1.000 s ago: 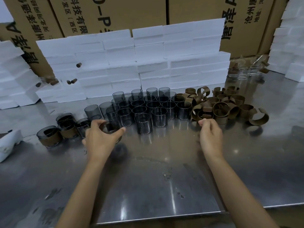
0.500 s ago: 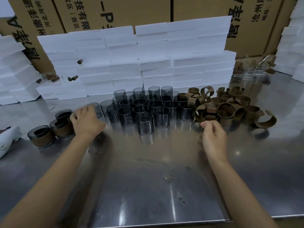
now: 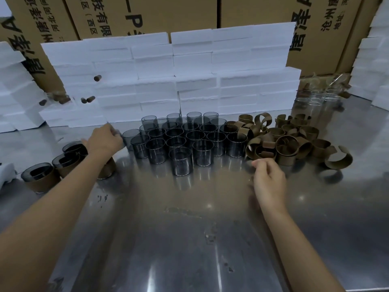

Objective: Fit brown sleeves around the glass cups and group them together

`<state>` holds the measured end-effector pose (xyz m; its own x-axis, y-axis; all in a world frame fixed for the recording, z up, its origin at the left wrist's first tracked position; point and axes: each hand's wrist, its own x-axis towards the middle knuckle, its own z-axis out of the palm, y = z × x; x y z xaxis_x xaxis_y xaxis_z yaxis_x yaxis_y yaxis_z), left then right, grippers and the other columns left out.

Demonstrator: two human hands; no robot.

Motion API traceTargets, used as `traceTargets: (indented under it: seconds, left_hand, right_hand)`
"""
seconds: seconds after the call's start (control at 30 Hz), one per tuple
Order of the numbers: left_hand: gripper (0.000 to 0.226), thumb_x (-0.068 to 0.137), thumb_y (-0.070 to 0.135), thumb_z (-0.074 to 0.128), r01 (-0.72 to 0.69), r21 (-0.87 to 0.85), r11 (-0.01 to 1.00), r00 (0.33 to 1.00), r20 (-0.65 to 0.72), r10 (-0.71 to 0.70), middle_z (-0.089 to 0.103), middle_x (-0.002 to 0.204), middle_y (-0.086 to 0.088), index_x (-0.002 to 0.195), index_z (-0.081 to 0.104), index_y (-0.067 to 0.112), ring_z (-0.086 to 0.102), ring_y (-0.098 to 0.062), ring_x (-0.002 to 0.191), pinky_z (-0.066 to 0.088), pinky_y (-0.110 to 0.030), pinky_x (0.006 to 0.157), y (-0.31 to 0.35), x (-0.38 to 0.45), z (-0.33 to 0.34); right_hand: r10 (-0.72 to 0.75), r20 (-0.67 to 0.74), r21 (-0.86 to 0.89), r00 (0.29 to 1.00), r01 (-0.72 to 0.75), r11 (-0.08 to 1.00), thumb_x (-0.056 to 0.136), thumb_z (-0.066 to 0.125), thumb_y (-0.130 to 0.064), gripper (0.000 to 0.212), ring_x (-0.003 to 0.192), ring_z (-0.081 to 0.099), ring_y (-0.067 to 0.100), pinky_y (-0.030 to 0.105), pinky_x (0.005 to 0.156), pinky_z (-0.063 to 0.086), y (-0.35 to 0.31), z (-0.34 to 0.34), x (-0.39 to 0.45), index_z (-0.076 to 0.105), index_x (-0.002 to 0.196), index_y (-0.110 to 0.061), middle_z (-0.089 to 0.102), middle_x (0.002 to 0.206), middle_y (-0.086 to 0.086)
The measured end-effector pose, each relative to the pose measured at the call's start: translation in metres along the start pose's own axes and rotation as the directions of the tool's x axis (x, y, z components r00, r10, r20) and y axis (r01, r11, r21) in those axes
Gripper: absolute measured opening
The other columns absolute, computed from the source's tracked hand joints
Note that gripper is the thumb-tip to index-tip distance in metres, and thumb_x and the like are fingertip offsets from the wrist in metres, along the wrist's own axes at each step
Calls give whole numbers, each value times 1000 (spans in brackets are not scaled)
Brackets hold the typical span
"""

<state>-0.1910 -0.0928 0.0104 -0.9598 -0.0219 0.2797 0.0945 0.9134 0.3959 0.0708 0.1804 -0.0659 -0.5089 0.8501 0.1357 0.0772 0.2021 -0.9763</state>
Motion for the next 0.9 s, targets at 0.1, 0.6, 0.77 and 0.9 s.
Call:
traceTargets:
  seconds: [0.1, 0.6, 0.77, 0.9]
  left_hand:
    - [26, 104, 13, 46, -143, -299, 944, 983, -157, 99, 46, 137, -28, 124, 53, -4, 54, -46, 117, 43, -46, 98, 19, -18, -11]
    - [70, 71, 18, 94, 228, -953, 201, 883, 290, 370, 69, 116, -12, 127, 51, 20, 73, -14, 99, 58, -27, 84, 176, -191, 11]
    - [60, 71, 24, 84, 523, -847, 93, 686, 484, 543, 79, 93, -3, 122, 59, 6, 74, -14, 80, 58, -24, 71, 165, -198, 44]
    - [49, 81, 25, 77, 542, -839, 36, 678, 462, 571, 76, 103, -7, 122, 65, 0, 73, -15, 91, 59, -24, 78, 158, -194, 52]
  right_hand:
    - [15, 14, 20, 1000, -15, 1000, 99, 43, -22, 26, 108, 63, 32, 52, 95, 53, -2, 0, -2, 69, 93, -24, 69, 106, 4]
    - [69, 96, 540, 993, -111, 834, 106, 50, -41, 34, 91, 69, 19, 35, 82, 54, -16, -6, -1, 69, 104, -13, 74, 102, 11]
    - [21, 508, 667, 861, -409, 623, 97, 49, -60, 68, 129, 59, 33, 52, 119, 37, -19, -10, -4, 61, 136, -6, 64, 137, 22]
    - [10, 630, 567, 776, -469, 678, 97, 38, -72, 76, 134, 57, 35, 51, 118, 39, -20, -9, -5, 63, 138, -13, 65, 136, 21]
